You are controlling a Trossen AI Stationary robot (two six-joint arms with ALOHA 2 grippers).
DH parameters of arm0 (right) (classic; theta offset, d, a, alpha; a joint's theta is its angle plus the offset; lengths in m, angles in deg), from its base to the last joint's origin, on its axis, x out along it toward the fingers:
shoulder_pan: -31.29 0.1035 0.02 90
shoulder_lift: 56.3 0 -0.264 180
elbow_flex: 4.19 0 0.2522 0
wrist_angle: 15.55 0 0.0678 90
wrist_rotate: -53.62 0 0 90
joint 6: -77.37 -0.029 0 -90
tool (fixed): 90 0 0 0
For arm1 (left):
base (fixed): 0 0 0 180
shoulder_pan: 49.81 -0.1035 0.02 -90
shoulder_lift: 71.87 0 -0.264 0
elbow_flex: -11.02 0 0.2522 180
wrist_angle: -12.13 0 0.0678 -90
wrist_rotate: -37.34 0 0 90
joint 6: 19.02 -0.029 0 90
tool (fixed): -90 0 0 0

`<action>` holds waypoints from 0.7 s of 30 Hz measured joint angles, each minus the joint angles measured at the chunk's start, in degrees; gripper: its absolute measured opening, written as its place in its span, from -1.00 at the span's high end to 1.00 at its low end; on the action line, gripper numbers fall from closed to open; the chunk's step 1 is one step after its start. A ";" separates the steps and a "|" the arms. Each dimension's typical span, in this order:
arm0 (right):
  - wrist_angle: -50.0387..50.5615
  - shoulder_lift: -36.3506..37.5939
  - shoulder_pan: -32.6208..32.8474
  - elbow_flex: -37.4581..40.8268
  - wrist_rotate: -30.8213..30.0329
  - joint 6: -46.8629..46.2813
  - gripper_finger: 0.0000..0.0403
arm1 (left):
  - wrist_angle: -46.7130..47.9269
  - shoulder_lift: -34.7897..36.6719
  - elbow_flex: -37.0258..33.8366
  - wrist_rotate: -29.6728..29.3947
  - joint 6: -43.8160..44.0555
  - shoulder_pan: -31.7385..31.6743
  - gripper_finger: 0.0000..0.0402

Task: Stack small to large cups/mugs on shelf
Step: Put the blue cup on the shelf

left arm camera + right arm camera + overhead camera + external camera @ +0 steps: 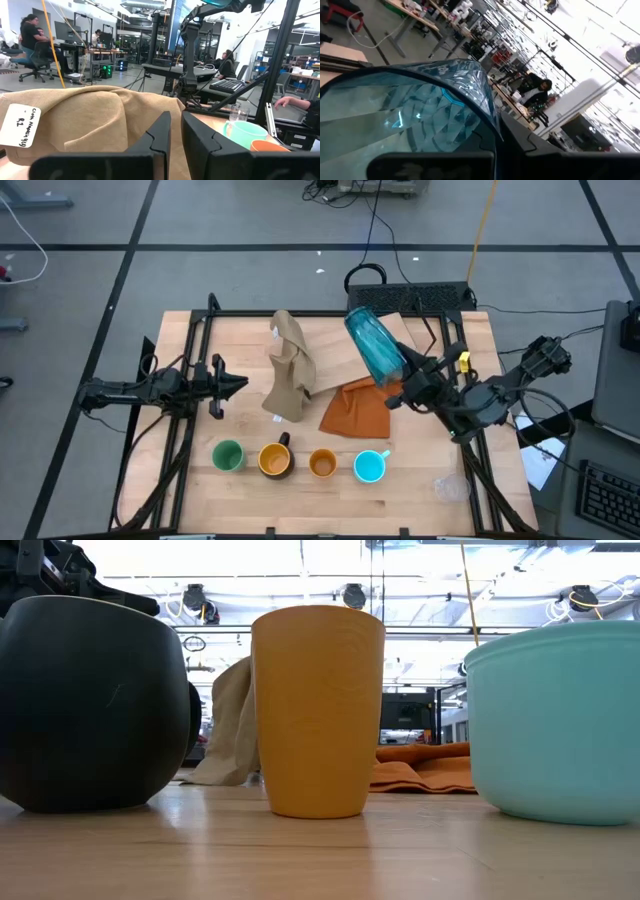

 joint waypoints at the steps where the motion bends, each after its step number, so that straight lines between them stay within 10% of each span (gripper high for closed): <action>1: -0.01 0.00 0.45 0.11 0.04 -0.59 1.00 | 0.00 0.00 0.00 0.02 0.00 -0.02 0.77; 9: -0.07 3.55 7.25 4.20 2.76 -9.71 1.00 | 0.07 0.00 0.00 0.00 0.11 -0.01 0.77; 21: 13.94 18.63 13.62 18.73 32.00 -45.81 1.00 | 0.35 0.00 0.00 0.00 0.16 0.00 0.77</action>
